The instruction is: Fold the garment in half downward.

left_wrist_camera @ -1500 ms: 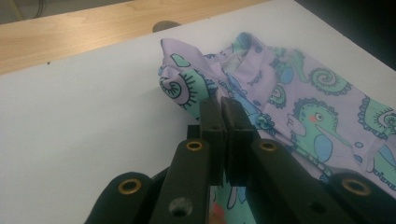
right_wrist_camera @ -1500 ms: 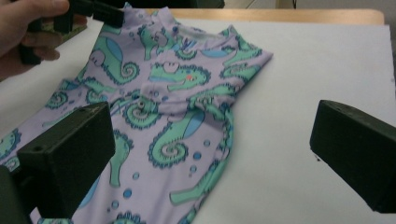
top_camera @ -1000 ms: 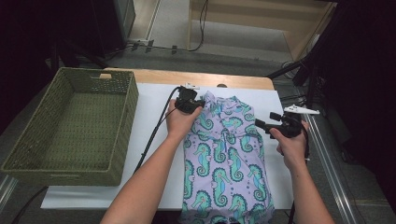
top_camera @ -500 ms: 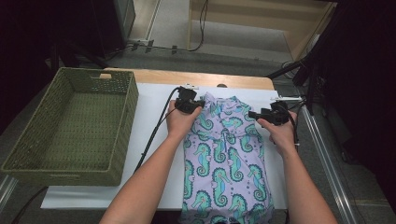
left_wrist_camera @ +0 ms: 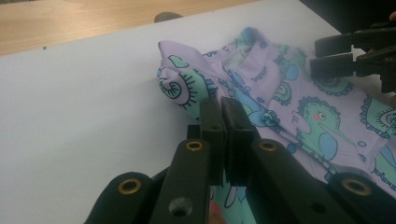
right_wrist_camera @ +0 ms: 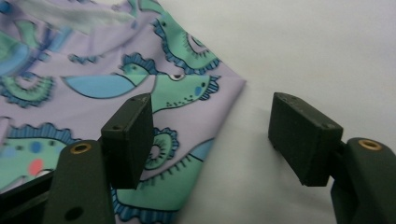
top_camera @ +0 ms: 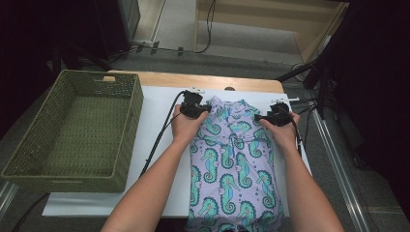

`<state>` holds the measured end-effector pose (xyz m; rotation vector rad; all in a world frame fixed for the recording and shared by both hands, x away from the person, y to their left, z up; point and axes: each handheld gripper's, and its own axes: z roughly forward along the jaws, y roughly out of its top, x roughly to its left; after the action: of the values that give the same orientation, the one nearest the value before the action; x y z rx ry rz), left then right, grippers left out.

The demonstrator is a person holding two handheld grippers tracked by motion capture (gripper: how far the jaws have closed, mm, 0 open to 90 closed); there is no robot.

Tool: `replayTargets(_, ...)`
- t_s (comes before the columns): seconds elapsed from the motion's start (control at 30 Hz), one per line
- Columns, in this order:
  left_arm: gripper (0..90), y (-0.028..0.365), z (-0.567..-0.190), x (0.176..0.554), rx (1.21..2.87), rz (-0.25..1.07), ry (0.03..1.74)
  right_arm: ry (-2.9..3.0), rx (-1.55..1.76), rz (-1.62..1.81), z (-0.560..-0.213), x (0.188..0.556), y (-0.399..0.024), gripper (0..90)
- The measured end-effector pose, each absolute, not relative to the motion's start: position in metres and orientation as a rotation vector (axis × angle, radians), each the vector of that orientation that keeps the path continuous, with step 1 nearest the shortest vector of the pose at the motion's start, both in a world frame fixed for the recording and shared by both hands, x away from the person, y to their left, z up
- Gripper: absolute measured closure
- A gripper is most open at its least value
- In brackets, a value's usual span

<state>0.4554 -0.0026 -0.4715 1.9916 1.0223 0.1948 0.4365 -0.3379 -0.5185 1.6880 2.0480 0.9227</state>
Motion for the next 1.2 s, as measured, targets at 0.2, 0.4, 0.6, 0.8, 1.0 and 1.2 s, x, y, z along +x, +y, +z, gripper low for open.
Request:
replayTargets(0.2,87.9,-0.001,-0.474,0.455,1.998,0.211,1.017,2.096,1.581,0.937,-0.521,0.435,-0.326,46.3)
replayTargets(0.4,88.0,-0.002,-0.477,0.455,2.015,0.196,0.999,2.142,1.63,1.021,-0.519,0.434,-0.326,84.7)
replayTargets(0.6,88.6,0.009,-0.469,0.467,2.005,0.243,1.047,2.082,1.636,1.032,-0.51,0.437,-0.327,86.0)
replayTargets(0.8,88.8,0.012,-0.458,0.484,1.983,0.319,1.072,2.094,1.565,1.007,-0.488,0.45,-0.319,86.2)
replayTargets(1.0,88.9,0.018,-0.435,0.51,1.954,0.371,1.099,2.041,1.509,1.102,-0.451,0.47,-0.312,86.2)
replayTargets(1.2,88.8,0.028,-0.397,0.536,1.937,0.468,1.069,1.929,1.5,1.196,-0.41,0.492,-0.315,86.2)
